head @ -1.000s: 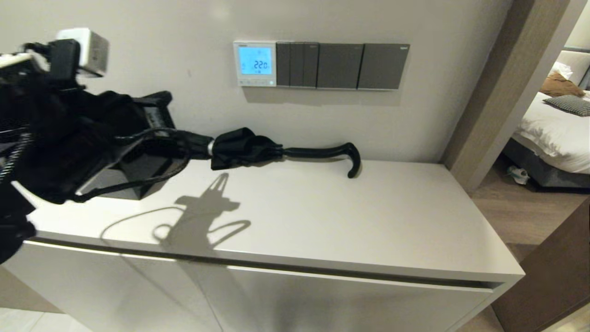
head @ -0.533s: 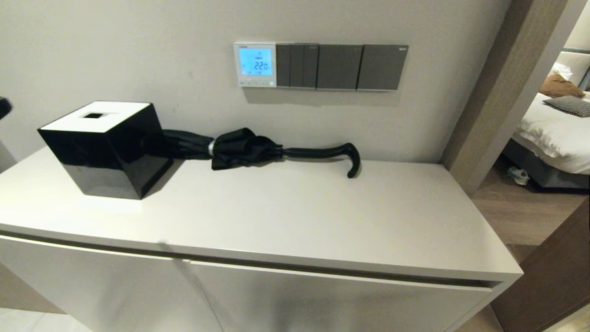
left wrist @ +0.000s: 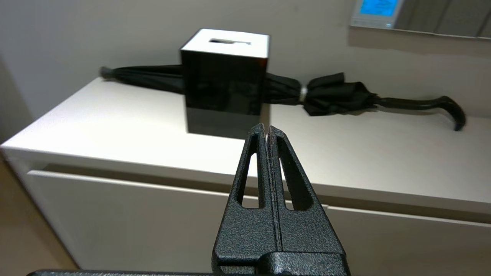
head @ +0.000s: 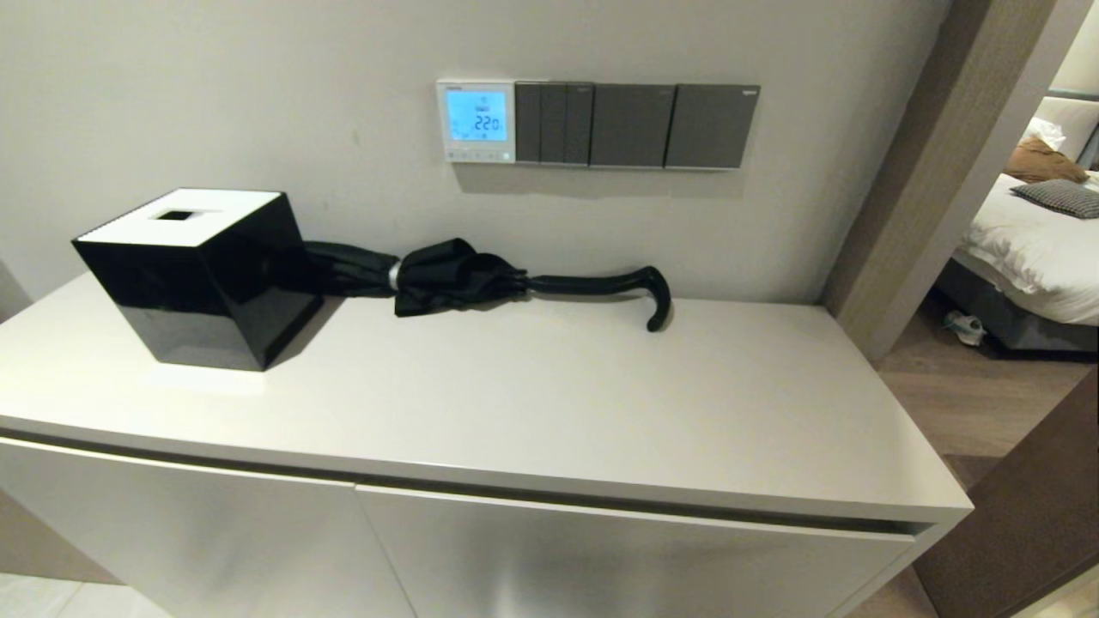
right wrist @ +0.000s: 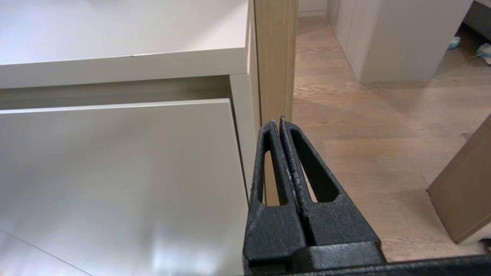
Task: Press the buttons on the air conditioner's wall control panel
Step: Turn off the central air conditioner
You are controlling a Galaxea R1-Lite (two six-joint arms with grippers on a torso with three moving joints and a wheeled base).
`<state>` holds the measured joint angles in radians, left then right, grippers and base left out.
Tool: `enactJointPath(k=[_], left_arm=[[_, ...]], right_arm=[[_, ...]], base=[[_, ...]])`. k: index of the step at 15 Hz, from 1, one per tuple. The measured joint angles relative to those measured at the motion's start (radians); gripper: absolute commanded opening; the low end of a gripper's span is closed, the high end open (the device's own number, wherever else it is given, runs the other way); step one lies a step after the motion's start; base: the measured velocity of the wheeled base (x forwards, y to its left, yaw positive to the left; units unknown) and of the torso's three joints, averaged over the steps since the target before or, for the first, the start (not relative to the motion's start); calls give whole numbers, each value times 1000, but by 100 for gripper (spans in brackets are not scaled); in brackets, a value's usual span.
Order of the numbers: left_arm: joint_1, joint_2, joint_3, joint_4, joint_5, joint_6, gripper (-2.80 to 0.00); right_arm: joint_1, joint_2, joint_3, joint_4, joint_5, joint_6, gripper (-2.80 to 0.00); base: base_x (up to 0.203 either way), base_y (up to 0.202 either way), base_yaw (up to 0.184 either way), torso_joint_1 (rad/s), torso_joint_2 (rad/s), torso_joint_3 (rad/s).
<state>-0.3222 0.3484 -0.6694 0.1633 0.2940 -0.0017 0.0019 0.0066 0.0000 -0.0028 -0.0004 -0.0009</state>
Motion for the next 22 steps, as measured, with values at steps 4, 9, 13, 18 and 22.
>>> enactJointPath(k=[4, 9, 13, 18, 22], left_arm=[[55, -37, 73, -3, 39, -2, -280], [158, -72, 196, -60, -8, 0, -280], [262, -94, 327, -92, -226, 2, -280], [327, -274, 463, 25, -355, 21, -280], [329, -337, 575, -24, -347, 33, -280]], right_arm=[[1, 0, 0, 0, 0, 0, -280], [0, 0, 0, 0, 0, 0, -280], [1, 0, 0, 0, 0, 0, -280], [1, 0, 0, 0, 0, 0, -280], [1, 0, 0, 0, 0, 0, -280]], base=[[0, 0, 0, 0, 0, 0], [0, 0, 0, 0, 0, 0], [0, 0, 0, 0, 0, 0], [0, 0, 0, 0, 0, 0], [0, 0, 0, 0, 0, 0]])
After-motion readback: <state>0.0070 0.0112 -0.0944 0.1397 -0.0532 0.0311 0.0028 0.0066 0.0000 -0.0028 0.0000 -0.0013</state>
